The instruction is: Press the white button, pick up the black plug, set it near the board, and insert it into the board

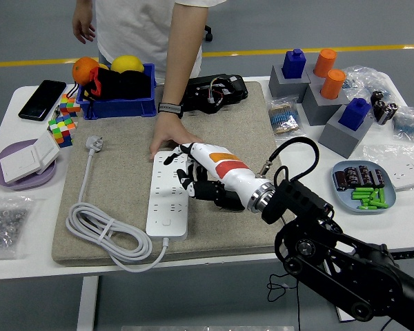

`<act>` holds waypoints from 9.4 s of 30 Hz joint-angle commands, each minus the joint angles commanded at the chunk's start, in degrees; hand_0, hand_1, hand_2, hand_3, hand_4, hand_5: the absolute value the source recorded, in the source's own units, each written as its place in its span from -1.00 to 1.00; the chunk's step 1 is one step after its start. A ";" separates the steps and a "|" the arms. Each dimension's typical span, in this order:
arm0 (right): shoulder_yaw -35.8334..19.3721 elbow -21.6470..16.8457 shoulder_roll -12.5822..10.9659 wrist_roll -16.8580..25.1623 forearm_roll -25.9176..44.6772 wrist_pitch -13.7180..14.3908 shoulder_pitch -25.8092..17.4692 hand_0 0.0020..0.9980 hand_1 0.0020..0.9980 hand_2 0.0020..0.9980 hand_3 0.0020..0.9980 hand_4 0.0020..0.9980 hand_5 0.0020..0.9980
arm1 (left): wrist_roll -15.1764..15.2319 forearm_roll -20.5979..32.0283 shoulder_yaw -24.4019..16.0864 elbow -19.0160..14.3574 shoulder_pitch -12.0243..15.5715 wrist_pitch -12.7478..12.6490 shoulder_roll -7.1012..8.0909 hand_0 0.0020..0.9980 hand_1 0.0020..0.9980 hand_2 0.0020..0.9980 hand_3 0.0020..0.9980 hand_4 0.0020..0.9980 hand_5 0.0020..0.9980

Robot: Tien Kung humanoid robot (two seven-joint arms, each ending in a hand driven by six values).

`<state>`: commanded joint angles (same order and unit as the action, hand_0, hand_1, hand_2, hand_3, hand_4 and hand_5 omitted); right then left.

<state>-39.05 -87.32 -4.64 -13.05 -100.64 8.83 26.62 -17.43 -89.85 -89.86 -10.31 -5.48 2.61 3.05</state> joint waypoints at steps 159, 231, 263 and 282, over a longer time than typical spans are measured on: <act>-2.71 15.91 -1.70 8.56 9.59 2.46 -3.37 0.31 0.38 0.36 0.05 0.74 -1.00 | 0.01 -0.03 0.09 0.00 -0.31 -0.01 -0.34 0.30 0.29 0.28 0.37 0.16 -0.95; -3.21 11.51 -3.36 3.29 9.15 -1.96 -5.83 0.05 0.15 0.24 0.06 0.70 -0.97 | -0.06 0.46 0.63 0.00 -0.05 0.03 -0.43 0.30 0.29 0.29 0.37 0.16 -0.95; -7.00 5.08 -5.50 4.40 7.47 -1.54 -10.34 0.36 0.46 0.54 0.29 1.00 -0.59 | 0.00 0.25 -0.08 0.00 0.04 -0.09 -0.52 0.30 0.29 0.29 0.37 0.16 -0.95; -8.55 4.37 -7.13 7.62 8.14 -0.64 -13.75 0.34 0.42 0.50 -0.10 1.00 -0.62 | 0.10 0.09 0.13 0.00 -0.43 -0.04 -0.73 0.30 0.29 0.28 0.37 0.16 -0.95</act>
<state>-47.60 -82.95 -11.77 -5.43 -92.50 8.20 12.88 -17.33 -89.76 -89.73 -10.31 -5.91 2.57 2.32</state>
